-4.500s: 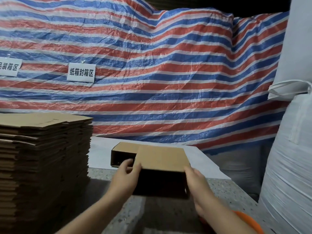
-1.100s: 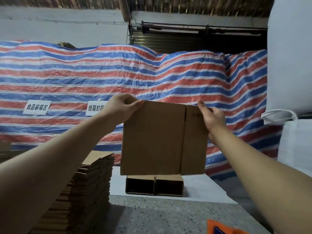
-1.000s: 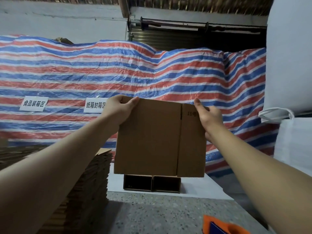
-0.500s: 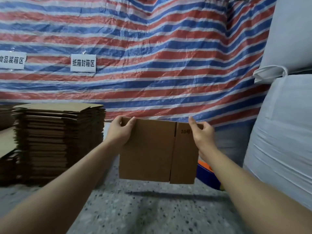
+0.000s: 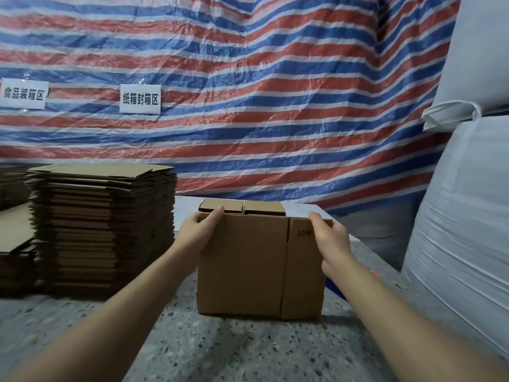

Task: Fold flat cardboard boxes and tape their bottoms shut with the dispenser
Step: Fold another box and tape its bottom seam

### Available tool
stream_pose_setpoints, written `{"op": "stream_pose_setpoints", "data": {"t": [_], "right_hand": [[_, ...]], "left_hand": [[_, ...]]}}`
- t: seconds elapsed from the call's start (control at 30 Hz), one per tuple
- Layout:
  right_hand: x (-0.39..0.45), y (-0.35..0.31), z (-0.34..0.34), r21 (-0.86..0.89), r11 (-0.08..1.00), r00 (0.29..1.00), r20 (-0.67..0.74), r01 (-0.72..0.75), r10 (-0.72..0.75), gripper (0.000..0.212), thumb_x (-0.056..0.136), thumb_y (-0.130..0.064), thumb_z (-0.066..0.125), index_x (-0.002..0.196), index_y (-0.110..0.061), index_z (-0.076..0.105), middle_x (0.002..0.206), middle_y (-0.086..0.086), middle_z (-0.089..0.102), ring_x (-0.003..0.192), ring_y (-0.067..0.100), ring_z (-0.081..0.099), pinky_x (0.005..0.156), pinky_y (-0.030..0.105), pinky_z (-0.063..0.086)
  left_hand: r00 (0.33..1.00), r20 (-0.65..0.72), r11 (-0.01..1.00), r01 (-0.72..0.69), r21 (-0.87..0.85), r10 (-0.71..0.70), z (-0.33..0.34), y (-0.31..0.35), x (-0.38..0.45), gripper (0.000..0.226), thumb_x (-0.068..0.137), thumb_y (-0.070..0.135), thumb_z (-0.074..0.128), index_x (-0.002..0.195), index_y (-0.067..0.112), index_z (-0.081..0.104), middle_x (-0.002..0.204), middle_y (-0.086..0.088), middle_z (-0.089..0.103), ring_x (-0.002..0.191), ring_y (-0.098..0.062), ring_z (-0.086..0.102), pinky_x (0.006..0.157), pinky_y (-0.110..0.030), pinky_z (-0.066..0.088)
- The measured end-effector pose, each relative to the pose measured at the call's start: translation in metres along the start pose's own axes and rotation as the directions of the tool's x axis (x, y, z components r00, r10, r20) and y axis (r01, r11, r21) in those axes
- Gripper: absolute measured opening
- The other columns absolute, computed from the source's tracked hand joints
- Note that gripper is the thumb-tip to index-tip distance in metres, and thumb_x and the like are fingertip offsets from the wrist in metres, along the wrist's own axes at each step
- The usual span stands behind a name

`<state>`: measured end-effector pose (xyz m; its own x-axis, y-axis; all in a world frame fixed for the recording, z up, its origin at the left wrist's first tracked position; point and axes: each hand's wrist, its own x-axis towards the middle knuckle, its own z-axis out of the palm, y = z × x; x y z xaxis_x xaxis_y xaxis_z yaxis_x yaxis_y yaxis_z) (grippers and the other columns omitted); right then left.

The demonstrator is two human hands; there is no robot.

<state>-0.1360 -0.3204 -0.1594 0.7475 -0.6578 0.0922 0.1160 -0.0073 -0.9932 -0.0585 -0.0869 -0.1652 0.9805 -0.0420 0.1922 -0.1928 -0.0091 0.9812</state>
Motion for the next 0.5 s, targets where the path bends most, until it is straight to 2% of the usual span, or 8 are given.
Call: {"op": "stream_pose_setpoints", "data": {"t": [0.07, 0.13, 0.23, 0.3, 0.33, 0.4, 0.43, 0.5], "right_hand": [[-0.002, 0.000, 0.000, -0.014, 1.000, 1.000, -0.001, 0.006, -0.006, 0.041, 0.095, -0.041, 0.062, 0.121, -0.010, 0.063, 0.112, 0.017, 0.071, 0.105, 0.033, 0.067, 0.098, 0.054, 0.054], [-0.003, 0.000, -0.001, -0.023, 1.000, 1.000, 0.014, 0.009, -0.009, 0.035, 0.096, -0.041, 0.061, 0.114, -0.011, 0.064, 0.105, 0.015, 0.072, 0.100, 0.031, 0.068, 0.097, 0.052, 0.055], [-0.003, 0.000, -0.003, -0.019, 1.000, 1.000, 0.030, 0.006, -0.005, 0.036, 0.096, -0.041, 0.061, 0.116, -0.011, 0.064, 0.109, 0.014, 0.071, 0.104, 0.032, 0.067, 0.099, 0.053, 0.053], [-0.003, 0.000, -0.004, -0.016, 1.000, 0.999, 0.041, -0.004, 0.005, 0.038, 0.095, -0.042, 0.062, 0.117, -0.011, 0.063, 0.110, 0.013, 0.071, 0.106, 0.032, 0.066, 0.100, 0.054, 0.052], [-0.003, 0.001, -0.003, -0.015, 1.000, 0.999, 0.044, -0.010, 0.011, 0.038, 0.095, -0.043, 0.062, 0.116, -0.012, 0.064, 0.109, 0.012, 0.071, 0.105, 0.031, 0.067, 0.100, 0.053, 0.053], [-0.003, 0.002, -0.003, 0.014, 0.999, 0.998, 0.046, -0.035, 0.034, 0.040, 0.094, -0.047, 0.062, 0.116, -0.013, 0.064, 0.105, 0.012, 0.072, 0.101, 0.030, 0.068, 0.097, 0.052, 0.055], [-0.004, 0.004, -0.001, 0.039, 0.998, 0.997, 0.046, -0.058, 0.056, 0.044, 0.093, -0.049, 0.062, 0.118, -0.013, 0.062, 0.107, 0.012, 0.072, 0.101, 0.031, 0.068, 0.096, 0.052, 0.055], [-0.006, 0.008, 0.003, 0.074, 0.994, 0.996, 0.034, -0.086, 0.084, 0.056, 0.091, -0.054, 0.061, 0.131, -0.016, 0.054, 0.124, 0.012, 0.067, 0.112, 0.033, 0.064, 0.100, 0.054, 0.052]], "left_hand": [[0.995, 0.031, 0.996, 0.091, 0.013, -0.092, -0.003, 0.004, 0.003, 0.045, 0.086, 0.058, 0.066, 0.104, 0.017, 0.065, 0.101, -0.006, 0.070, 0.096, -0.023, 0.067, 0.091, -0.044, 0.054], [0.984, 0.068, 0.986, 0.165, 0.036, -0.167, -0.006, 0.011, 0.005, 0.039, 0.087, 0.049, 0.067, 0.104, 0.015, 0.065, 0.102, -0.010, 0.070, 0.096, -0.025, 0.067, 0.095, -0.044, 0.053], [0.975, 0.123, 0.975, 0.166, 0.147, -0.184, -0.010, 0.027, 0.009, 0.028, 0.090, 0.040, 0.066, 0.103, 0.015, 0.065, 0.100, -0.009, 0.070, 0.091, -0.020, 0.065, 0.085, -0.035, 0.052], [0.968, 0.186, 0.971, 0.128, 0.202, -0.167, -0.012, 0.032, 0.010, 0.029, 0.091, 0.038, 0.066, 0.106, 0.013, 0.067, 0.102, -0.010, 0.072, 0.094, -0.021, 0.068, 0.087, -0.035, 0.053], [0.960, 0.221, 0.972, 0.129, 0.195, -0.172, -0.014, 0.033, 0.010, 0.032, 0.091, 0.037, 0.067, 0.110, 0.011, 0.067, 0.102, -0.011, 0.073, 0.095, -0.023, 0.069, 0.089, -0.036, 0.054], [0.942, 0.270, 0.976, 0.169, 0.141, -0.202, -0.013, 0.034, 0.007, 0.034, 0.092, 0.031, 0.067, 0.116, 0.007, 0.067, 0.095, -0.011, 0.074, 0.086, -0.022, 0.070, 0.079, -0.034, 0.056], [0.938, 0.271, 0.975, 0.192, 0.115, -0.217, -0.012, 0.034, 0.006, 0.034, 0.091, 0.029, 0.067, 0.116, 0.006, 0.067, 0.091, -0.011, 0.074, 0.081, -0.021, 0.069, 0.075, -0.032, 0.055], [0.941, 0.241, 0.970, 0.220, 0.103, -0.239, -0.008, 0.034, 0.003, 0.034, 0.087, 0.028, 0.069, 0.113, 0.007, 0.069, 0.090, -0.013, 0.073, 0.081, -0.023, 0.068, 0.078, -0.034, 0.055]]}}
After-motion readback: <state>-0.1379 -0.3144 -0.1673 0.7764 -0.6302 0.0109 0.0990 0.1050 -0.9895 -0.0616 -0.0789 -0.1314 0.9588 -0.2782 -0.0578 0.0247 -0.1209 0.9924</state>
